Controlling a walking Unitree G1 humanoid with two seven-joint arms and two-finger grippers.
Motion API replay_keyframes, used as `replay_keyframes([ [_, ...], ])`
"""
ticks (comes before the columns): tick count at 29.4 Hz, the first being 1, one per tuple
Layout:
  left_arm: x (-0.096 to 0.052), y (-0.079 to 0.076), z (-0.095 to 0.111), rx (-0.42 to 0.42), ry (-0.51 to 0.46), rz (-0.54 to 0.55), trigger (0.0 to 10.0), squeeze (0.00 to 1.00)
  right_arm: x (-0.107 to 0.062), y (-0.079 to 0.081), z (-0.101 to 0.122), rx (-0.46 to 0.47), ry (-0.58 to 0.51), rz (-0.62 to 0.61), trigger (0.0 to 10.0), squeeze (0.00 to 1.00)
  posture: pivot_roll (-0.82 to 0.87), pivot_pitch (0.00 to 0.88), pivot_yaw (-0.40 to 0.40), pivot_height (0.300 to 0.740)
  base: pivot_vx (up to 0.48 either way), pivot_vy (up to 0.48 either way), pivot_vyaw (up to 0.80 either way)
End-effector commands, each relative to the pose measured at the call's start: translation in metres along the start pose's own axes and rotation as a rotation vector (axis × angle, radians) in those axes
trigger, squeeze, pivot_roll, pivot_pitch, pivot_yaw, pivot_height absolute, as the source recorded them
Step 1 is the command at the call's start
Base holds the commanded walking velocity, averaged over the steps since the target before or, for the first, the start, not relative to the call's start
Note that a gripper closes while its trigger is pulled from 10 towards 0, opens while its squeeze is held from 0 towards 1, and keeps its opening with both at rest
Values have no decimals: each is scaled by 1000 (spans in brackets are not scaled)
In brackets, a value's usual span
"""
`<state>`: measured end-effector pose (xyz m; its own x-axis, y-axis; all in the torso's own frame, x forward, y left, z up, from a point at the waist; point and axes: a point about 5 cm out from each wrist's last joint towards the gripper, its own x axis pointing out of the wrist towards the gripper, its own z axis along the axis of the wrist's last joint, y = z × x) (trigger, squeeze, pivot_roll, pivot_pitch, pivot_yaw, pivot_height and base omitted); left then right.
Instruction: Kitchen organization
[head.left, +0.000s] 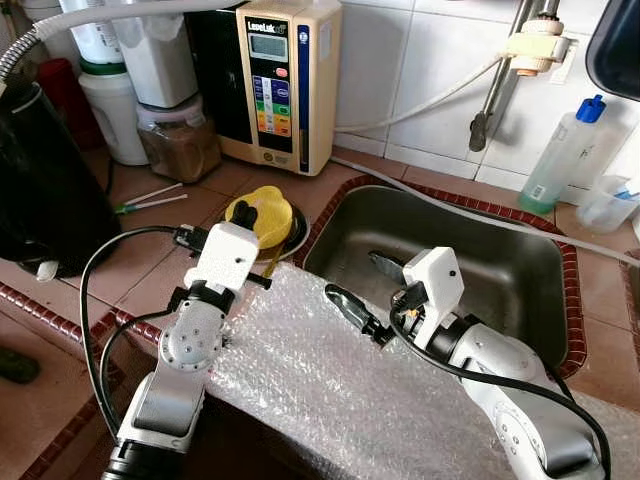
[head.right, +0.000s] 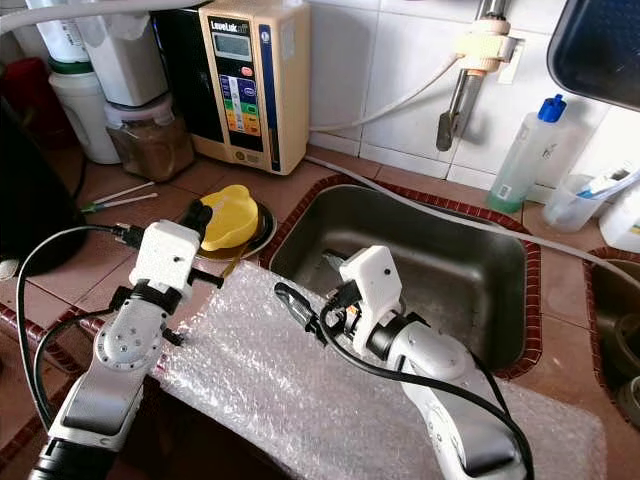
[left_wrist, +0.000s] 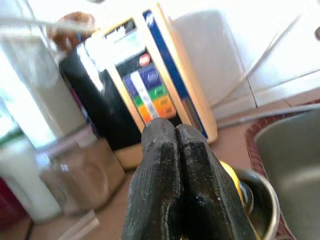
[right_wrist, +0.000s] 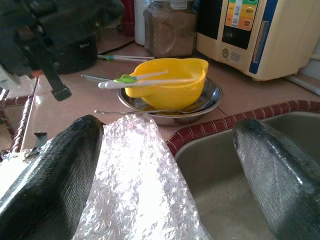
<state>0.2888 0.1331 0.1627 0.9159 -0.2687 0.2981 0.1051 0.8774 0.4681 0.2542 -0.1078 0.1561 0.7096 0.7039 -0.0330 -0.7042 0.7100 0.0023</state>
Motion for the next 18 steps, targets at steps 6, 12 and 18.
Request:
replay_keyframes([
  [6, -5, 6, -11, 20, 57, 5, 6118, 0, 0, -3, 1, -10, 1, -12, 10000, 0, 39, 0, -18, 740, 0, 0, 0],
  [12, -6, 6, -11, -90, 53, 70, 10000, 1000, -2, 1, -5, -2, 8, -12, 10000, 0, 38, 0, -22, 740, 0, 0, 0],
  [18, -11, 0, -7, -101, 15, 10, 10000, 1000, -1, 0, -8, -4, 16, -12, 10000, 0, 42, 0, -25, 740, 0, 0, 0],
])
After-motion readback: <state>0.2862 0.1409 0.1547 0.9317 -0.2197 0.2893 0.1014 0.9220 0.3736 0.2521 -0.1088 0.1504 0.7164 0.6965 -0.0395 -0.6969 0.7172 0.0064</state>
